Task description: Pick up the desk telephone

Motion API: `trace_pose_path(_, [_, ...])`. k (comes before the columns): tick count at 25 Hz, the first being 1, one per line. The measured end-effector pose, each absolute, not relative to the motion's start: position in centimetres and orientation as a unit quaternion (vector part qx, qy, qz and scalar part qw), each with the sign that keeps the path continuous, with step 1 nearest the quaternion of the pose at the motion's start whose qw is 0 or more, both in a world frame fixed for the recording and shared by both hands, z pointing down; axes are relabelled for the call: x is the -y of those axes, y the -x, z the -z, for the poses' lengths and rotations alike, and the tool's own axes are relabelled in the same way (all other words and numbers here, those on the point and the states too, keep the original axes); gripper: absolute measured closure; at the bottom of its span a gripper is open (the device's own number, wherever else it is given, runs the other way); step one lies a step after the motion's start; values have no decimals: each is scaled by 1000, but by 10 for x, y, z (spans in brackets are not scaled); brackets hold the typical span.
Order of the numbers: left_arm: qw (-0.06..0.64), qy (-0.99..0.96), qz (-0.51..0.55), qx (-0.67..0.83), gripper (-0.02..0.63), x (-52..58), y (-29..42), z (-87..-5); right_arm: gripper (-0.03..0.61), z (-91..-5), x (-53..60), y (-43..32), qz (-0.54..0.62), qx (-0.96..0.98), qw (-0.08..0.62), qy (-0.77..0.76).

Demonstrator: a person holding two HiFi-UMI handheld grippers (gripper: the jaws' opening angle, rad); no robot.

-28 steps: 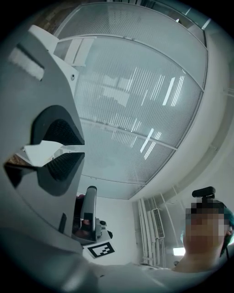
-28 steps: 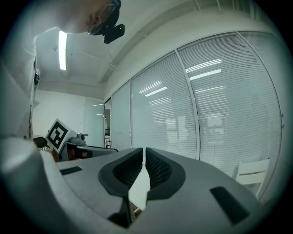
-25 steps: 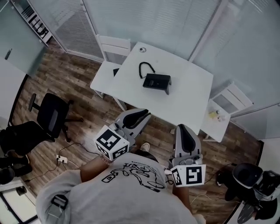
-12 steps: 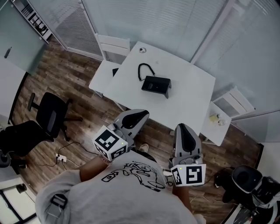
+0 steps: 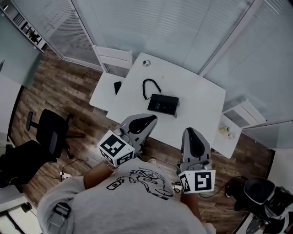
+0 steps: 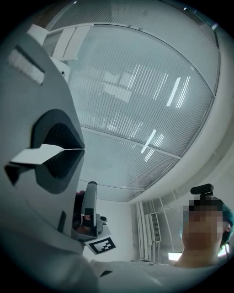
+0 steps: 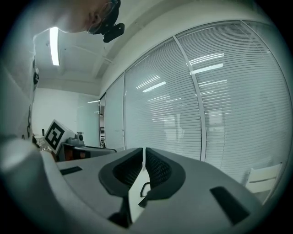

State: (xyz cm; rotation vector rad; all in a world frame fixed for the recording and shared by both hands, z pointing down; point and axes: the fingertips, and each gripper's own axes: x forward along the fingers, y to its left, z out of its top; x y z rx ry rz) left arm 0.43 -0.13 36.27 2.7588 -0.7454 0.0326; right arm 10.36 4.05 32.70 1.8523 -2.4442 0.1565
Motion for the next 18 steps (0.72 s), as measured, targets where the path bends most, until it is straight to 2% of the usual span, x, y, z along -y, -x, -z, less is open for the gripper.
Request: trace_pose_path(18, [145, -960, -21, 239, 604, 119, 31, -361, 560, -320, 71, -68, -50, 781, 32, -622])
